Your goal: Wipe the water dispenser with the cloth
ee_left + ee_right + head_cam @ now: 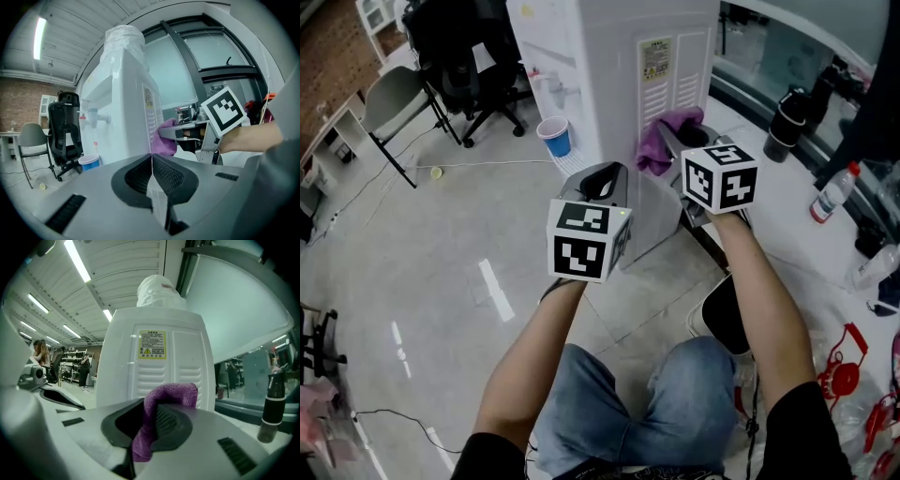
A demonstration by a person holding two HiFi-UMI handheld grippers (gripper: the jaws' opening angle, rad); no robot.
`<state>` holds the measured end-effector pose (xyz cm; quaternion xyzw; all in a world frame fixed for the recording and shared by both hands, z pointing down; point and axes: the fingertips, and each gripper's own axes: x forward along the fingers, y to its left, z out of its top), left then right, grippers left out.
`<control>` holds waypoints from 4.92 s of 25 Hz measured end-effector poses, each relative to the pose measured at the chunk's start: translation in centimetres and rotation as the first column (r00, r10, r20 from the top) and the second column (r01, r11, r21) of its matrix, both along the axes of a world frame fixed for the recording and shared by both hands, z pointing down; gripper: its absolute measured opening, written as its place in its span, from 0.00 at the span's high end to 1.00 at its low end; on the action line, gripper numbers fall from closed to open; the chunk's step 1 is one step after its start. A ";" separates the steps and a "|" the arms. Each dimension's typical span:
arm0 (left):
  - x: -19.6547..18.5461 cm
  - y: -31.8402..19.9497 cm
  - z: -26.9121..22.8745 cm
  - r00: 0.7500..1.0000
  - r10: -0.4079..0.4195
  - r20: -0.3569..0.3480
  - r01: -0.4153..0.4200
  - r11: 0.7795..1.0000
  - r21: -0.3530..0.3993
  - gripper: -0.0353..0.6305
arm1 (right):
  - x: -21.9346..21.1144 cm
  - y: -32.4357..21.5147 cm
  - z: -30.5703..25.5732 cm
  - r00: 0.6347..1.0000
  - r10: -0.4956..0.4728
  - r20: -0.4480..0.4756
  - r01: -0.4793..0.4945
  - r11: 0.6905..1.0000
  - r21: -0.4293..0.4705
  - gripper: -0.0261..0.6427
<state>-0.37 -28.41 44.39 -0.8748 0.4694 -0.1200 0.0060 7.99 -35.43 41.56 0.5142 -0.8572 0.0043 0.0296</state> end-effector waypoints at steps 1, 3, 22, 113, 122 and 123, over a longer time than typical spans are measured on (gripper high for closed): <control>0.0 0.0 0.4 1.000 0.001 0.001 -0.001 1.000 -0.001 0.91 | 0.1 -0.1 0.8 1.000 0.003 0.003 -0.003 1.000 -0.010 0.90; 0.0 0.0 1.1 1.000 0.002 0.000 -0.002 1.000 -0.005 0.91 | 0.3 -0.3 2.2 1.000 0.005 0.015 -0.004 1.000 -0.030 0.90; 0.0 -0.7 6.5 1.000 -0.029 0.003 0.029 0.999 -0.028 0.91 | 0.0 -0.7 18.0 0.999 -0.020 0.049 0.030 0.974 -0.223 0.90; -4.6 -1.0 -7.5 0.995 -0.088 -0.036 0.091 0.991 0.098 0.91 | -6.4 3.6 -16.7 0.957 -0.249 0.152 0.221 0.959 0.178 0.90; -4.6 -0.5 -3.7 0.995 -0.092 -0.029 0.093 0.995 0.041 0.91 | -6.2 3.5 -10.3 0.959 -0.238 0.152 0.224 0.969 0.100 0.90; -4.6 -0.5 -3.2 0.995 -0.093 -0.027 0.094 0.995 0.035 0.91 | -6.1 3.4 -9.5 0.958 -0.238 0.159 0.226 0.970 0.090 0.90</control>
